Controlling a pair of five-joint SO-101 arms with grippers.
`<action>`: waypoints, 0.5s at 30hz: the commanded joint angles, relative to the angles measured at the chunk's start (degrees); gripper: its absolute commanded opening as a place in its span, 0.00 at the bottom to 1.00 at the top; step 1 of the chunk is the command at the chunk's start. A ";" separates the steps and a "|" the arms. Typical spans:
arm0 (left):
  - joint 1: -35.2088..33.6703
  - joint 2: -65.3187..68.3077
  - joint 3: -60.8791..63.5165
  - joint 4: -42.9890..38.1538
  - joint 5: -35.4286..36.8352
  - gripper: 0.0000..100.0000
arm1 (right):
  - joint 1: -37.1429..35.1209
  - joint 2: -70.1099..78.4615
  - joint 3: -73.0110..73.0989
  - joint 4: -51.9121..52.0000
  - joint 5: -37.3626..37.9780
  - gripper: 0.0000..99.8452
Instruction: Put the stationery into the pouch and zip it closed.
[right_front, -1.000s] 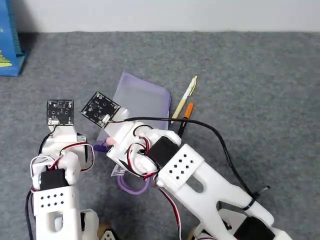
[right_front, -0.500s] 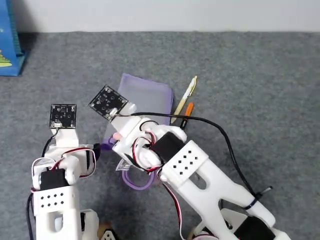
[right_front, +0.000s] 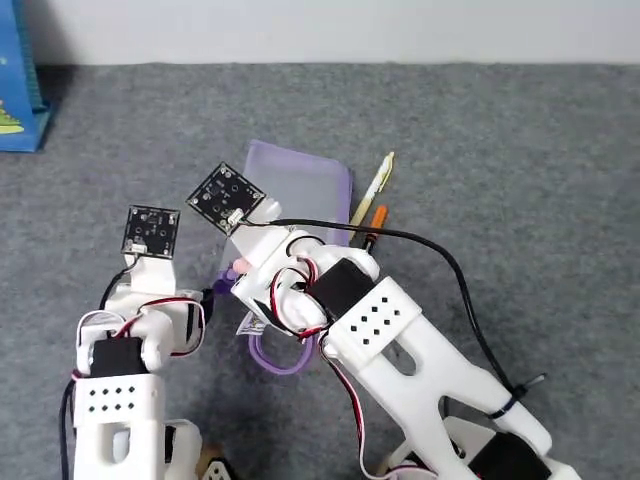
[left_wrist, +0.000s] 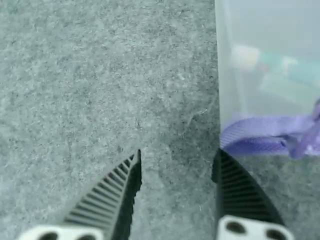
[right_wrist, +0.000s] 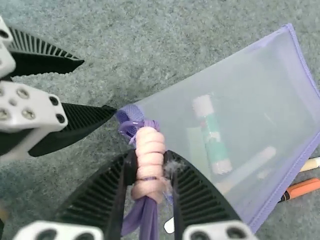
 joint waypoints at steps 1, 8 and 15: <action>0.97 0.09 -4.18 -0.35 -0.62 0.21 | 0.84 -3.21 -1.14 0.31 0.09 0.01; 2.90 -4.40 -6.90 5.01 -0.62 0.22 | 0.92 -8.92 0.35 1.27 0.35 0.01; 7.12 -24.09 -2.59 10.37 -0.35 0.22 | 0.75 -15.60 3.87 1.01 0.35 0.01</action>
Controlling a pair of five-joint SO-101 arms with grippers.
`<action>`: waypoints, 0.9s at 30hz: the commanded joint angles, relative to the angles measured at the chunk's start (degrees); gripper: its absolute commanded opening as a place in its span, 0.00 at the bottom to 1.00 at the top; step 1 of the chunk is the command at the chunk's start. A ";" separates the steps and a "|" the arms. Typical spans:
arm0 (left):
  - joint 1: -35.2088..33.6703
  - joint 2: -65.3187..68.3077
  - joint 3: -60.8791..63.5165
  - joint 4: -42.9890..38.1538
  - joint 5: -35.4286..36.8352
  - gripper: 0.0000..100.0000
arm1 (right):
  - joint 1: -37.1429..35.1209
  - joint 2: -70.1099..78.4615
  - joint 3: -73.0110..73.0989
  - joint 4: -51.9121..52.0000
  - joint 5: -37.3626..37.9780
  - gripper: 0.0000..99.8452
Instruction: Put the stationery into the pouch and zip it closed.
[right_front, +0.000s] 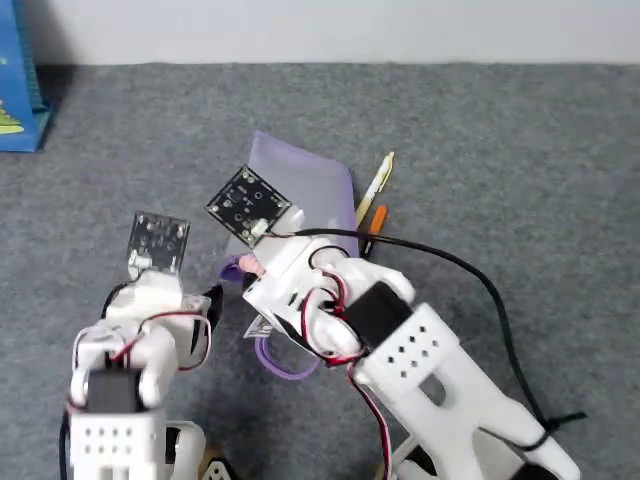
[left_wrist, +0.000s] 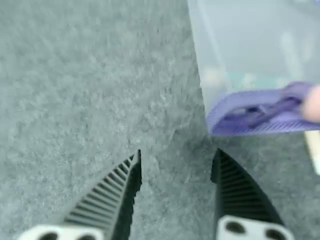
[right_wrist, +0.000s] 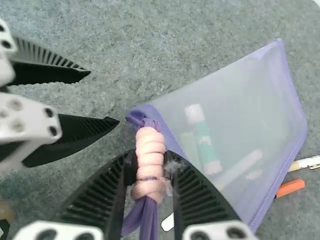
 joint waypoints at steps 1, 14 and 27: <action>1.85 -11.69 1.71 1.05 -0.26 0.22 | 0.40 -4.00 -0.44 0.22 0.35 0.01; 1.76 -27.87 9.54 1.32 -0.18 0.21 | -3.82 -4.62 -0.53 3.38 0.44 0.01; 1.85 -20.40 10.42 -3.16 -0.53 0.21 | -4.09 -10.77 -0.53 5.85 0.18 0.01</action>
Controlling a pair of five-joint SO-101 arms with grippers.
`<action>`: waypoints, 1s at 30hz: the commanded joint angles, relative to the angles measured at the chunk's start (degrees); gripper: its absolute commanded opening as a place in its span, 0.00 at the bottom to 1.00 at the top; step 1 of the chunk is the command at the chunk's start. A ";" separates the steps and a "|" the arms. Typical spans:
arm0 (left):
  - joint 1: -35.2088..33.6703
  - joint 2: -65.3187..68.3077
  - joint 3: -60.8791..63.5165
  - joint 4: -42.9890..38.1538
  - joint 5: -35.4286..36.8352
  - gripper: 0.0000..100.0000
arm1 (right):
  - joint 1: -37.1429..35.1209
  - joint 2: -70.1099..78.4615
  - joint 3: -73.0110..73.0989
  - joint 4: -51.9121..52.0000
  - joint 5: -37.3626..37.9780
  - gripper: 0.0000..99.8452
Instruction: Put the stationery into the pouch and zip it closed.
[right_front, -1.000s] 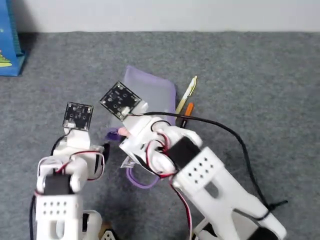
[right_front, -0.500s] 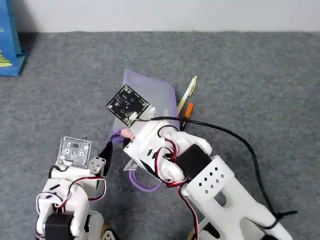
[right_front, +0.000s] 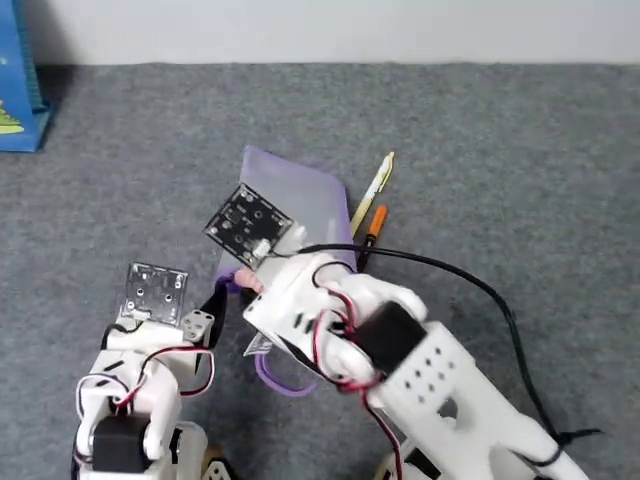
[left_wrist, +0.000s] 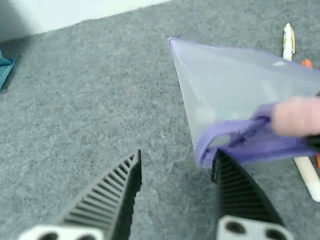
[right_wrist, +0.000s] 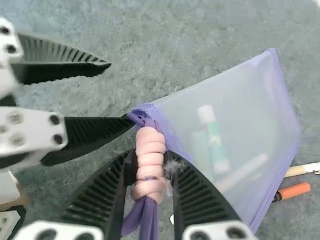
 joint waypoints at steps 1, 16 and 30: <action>0.35 3.60 -0.40 -2.99 -0.53 0.21 | -0.84 -6.37 -0.88 2.42 0.09 0.01; 2.37 6.15 -2.59 -2.02 -0.53 0.21 | -5.76 -11.30 2.20 3.47 0.44 0.01; 5.98 6.15 -4.44 1.32 -1.85 0.21 | -5.76 -11.30 2.37 3.91 0.44 0.01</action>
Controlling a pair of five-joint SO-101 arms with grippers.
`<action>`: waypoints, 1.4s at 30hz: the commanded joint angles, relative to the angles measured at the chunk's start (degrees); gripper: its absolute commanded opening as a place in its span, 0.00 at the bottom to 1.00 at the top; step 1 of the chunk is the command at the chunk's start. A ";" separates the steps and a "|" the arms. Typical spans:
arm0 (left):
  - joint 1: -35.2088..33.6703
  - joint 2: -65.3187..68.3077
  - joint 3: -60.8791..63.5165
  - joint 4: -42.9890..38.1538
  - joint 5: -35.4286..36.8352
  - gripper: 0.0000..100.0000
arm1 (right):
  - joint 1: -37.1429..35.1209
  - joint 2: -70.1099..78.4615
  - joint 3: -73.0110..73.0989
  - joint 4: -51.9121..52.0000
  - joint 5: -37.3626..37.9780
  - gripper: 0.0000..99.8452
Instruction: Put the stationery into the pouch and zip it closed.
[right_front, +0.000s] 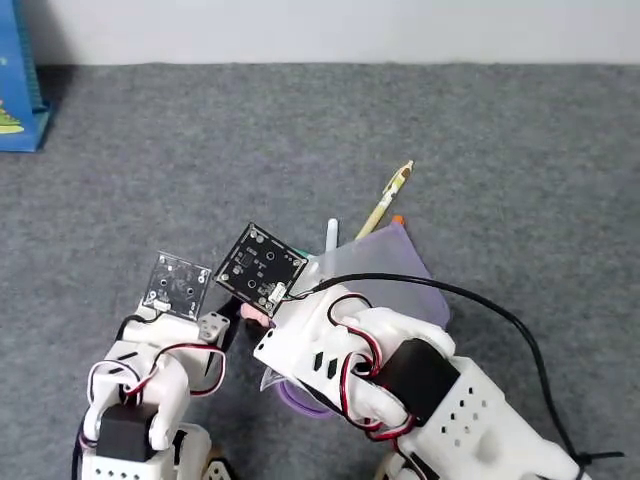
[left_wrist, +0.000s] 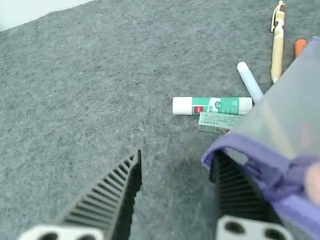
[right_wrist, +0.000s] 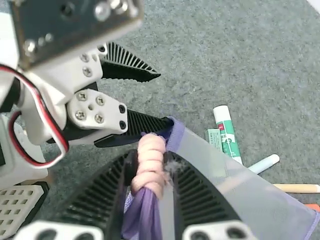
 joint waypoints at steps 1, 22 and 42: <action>0.70 1.14 -5.23 2.46 -0.88 0.21 | -0.75 -2.07 -0.26 -1.19 0.44 0.01; 9.67 1.58 -15.25 9.05 -0.79 0.21 | -0.57 -2.68 -14.07 16.48 0.53 0.01; 19.25 1.67 -18.15 11.96 -1.05 0.21 | -7.60 -2.68 -23.47 28.09 0.09 0.01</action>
